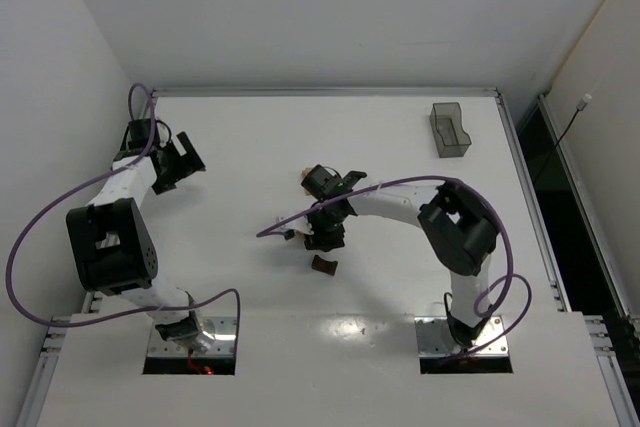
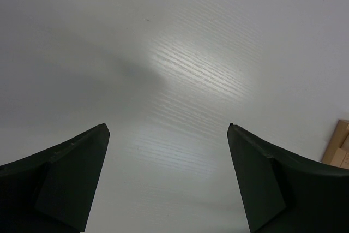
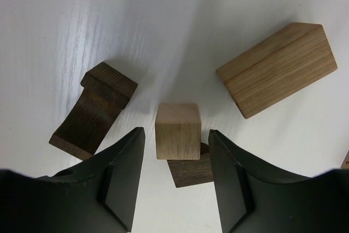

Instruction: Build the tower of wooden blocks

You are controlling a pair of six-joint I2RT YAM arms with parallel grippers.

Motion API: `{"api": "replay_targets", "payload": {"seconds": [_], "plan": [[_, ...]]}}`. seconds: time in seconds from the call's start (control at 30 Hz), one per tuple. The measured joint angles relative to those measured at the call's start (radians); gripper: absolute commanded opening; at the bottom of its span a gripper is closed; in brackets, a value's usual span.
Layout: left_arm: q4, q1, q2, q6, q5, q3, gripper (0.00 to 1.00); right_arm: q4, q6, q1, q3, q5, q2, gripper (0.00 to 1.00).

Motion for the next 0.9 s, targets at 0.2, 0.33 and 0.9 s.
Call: {"api": "replay_targets", "payload": {"seconds": [0.2, 0.33, 0.9], "plan": [[0.005, 0.000, 0.000, 0.000, 0.000, 0.000, 0.88, 0.001, 0.004, 0.009, 0.010, 0.021, 0.016, 0.32], [0.005, 0.000, 0.000, 0.000, 0.000, 0.000, 0.88, 0.000, 0.018, 0.011, 0.026, 0.029, 0.027, 0.02], [0.003, 0.000, -0.072, -0.089, -0.137, -0.023, 0.94, -0.138, 0.819, -0.080, 0.350, 0.267, 0.039, 0.00]]}}
